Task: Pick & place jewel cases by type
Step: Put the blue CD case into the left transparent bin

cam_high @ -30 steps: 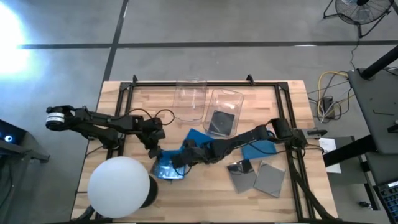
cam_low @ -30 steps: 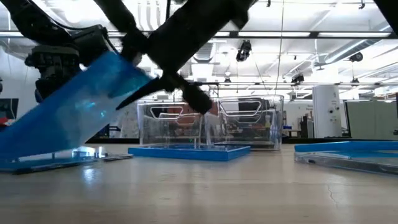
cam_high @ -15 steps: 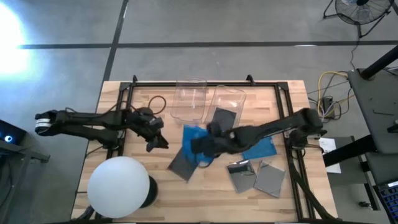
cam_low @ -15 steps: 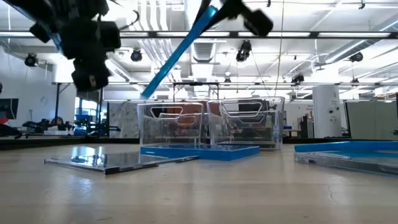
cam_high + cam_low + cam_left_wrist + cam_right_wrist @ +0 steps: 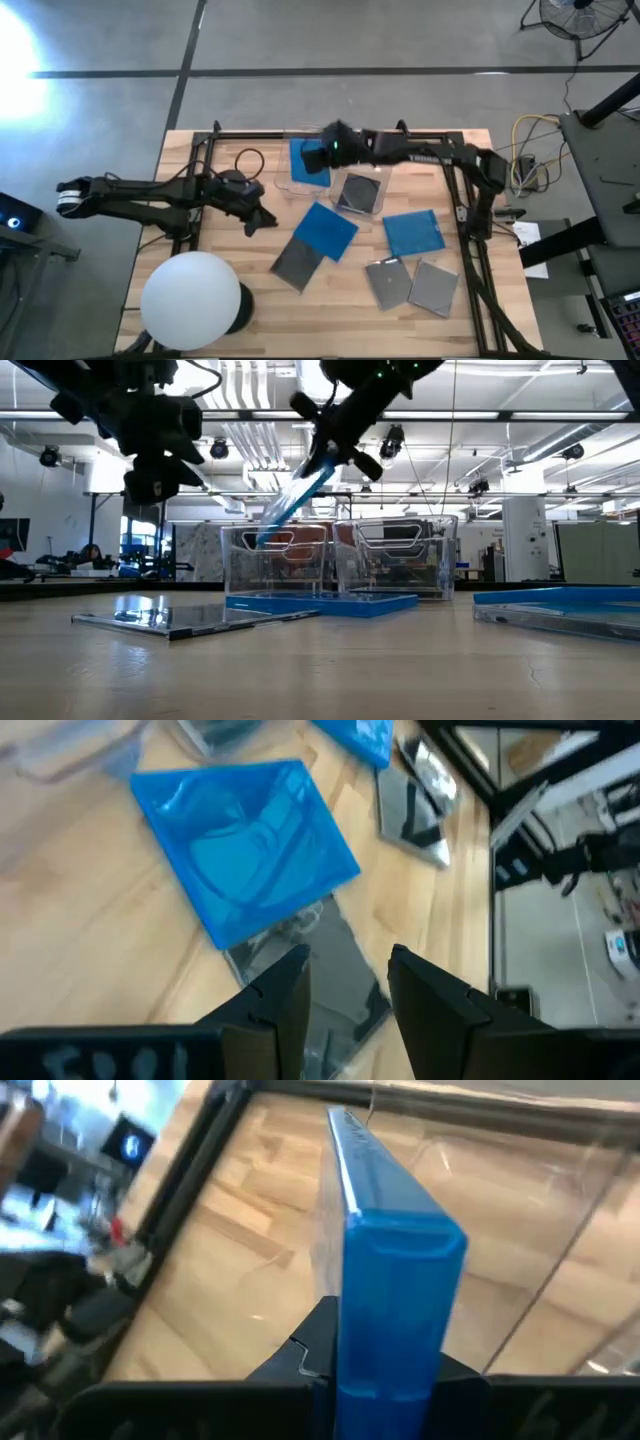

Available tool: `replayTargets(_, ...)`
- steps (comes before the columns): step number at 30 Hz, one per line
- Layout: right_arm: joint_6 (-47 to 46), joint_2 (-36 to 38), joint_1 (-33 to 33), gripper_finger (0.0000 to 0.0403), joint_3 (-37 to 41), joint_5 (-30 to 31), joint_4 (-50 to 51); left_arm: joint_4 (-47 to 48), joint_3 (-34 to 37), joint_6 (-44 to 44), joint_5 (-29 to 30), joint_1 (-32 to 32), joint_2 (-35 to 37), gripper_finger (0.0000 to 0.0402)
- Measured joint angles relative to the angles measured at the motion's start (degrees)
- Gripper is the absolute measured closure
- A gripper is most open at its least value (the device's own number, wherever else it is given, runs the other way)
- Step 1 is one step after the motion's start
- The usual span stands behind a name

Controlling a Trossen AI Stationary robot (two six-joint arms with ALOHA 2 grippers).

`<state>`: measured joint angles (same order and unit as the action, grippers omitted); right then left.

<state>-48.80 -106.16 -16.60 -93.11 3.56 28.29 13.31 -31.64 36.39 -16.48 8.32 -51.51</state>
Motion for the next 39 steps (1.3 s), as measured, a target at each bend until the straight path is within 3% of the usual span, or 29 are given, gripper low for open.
replayTargets(3,3.1,-1.1,-5.0,0.039,-2.2,-6.6,1.8,0.2,0.0,2.7,2.4,0.0,0.1,0.0284)
replayTargets(6,5.8,-3.3,-9.8,0.039,-3.0,-17.3,2.1,0.1,0.0,5.7,5.3,0.0,0.1,0.0284)
replayTargets(8,10.3,-5.0,-12.3,0.039,-4.4,-23.6,3.8,-0.2,0.0,7.3,7.2,0.0,-0.2,0.0284)
replayTargets(11,21.7,-7.2,-14.2,0.039,-8.2,-28.1,8.1,-0.1,0.0,10.0,9.7,0.0,-0.2,0.0284)
replayTargets(15,45.1,-11.5,-14.6,0.039,-13.7,-26.4,16.1,-0.2,0.0,14.0,13.1,0.0,-0.2,0.0284)
replayTargets(18,54.3,-15.1,-14.4,0.039,-19.2,-24.0,19.1,-0.4,0.0,16.9,15.9,0.0,-0.2,0.0284)
replayTargets(22,58.2,-21.0,-14.5,0.039,-28.5,-25.2,24.3,-0.4,0.0,20.0,18.5,0.0,-0.2,0.0284)
replayTargets(27,64.4,-28.0,-14.4,0.039,-42.3,-27.9,43.1,-0.4,0.0,22.2,19.1,0.0,-0.2,0.0284)
replayTargets(33,61.6,-27.4,-14.4,0.0378,-39.0,-28.1,45.4,-0.4,0.0,19.4,19.2,0.1,-0.2,0.0284)
replayTargets(39,59.0,-27.4,-13.6,0.0309,-38.7,-27.4,44.8,-0.4,0.0,16.6,19.5,0.1,-0.2,0.0284)
